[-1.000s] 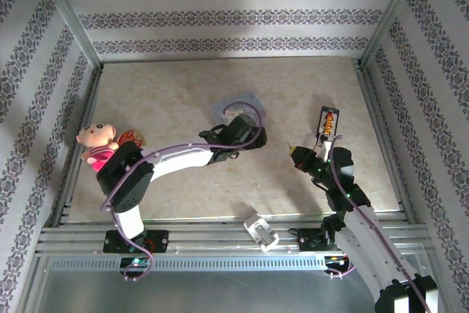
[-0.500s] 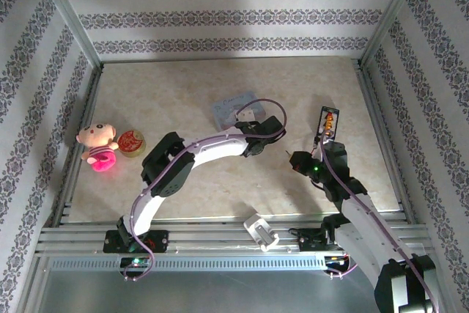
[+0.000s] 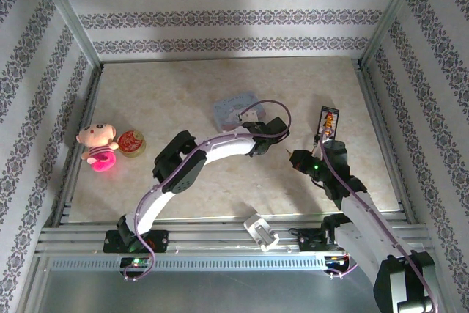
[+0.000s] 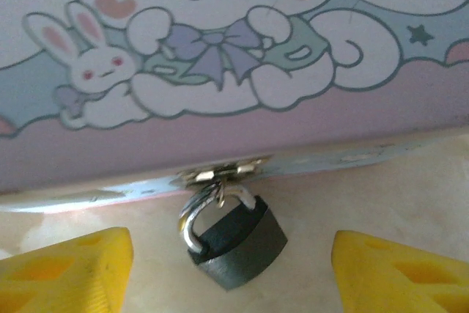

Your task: Unlock a padlock with a key

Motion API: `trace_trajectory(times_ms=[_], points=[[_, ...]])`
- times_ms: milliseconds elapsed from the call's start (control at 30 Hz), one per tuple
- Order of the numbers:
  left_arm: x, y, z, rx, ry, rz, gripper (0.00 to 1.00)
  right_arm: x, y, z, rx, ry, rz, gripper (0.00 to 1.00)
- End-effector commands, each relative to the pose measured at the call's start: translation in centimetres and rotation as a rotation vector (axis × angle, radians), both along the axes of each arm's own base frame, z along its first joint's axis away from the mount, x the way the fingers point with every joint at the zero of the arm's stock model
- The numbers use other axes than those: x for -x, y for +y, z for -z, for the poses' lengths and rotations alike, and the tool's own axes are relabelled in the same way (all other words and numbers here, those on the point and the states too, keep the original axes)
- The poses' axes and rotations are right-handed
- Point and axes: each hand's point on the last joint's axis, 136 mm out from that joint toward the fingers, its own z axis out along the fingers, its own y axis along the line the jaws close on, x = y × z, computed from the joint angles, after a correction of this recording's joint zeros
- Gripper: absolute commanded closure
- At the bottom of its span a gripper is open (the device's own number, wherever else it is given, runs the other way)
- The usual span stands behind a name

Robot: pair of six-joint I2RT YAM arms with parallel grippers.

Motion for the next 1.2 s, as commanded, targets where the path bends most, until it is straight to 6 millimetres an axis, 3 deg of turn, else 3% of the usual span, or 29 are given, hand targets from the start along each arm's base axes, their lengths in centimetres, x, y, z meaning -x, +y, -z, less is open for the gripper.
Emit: trace_trajectory(times_ms=[0, 400, 733, 800, 1033, 1167], points=[[-0.6, 1.2, 0.5, -0.062, 0.015, -0.016, 0.3, -0.8, 0.3, -1.3, -0.006, -0.043, -0.018, 1.0], [-2.1, 2.6, 1.9, -0.104, 0.047, -0.059, 0.31, -1.2, 0.6, -1.2, -0.032, -0.044, -0.02, 1.0], [-2.7, 3.3, 1.6, -0.115, 0.035, -0.094, 0.41, -1.7, 0.7, -1.1, -0.042, -0.04, -0.021, 1.0], [-2.7, 3.1, 1.9, -0.107, 0.037, -0.091, 0.48, -1.7, 0.7, -1.0, -0.043, -0.039, -0.019, 1.0], [-2.8, 2.4, 2.8, -0.071, 0.044, -0.071, 0.56, -1.5, 0.8, -0.5, -0.051, -0.033, -0.016, 1.0], [-2.8, 2.1, 2.6, -0.053, 0.05, -0.063, 0.72, -1.4, 0.7, -0.5, -0.05, -0.034, -0.013, 1.0]])
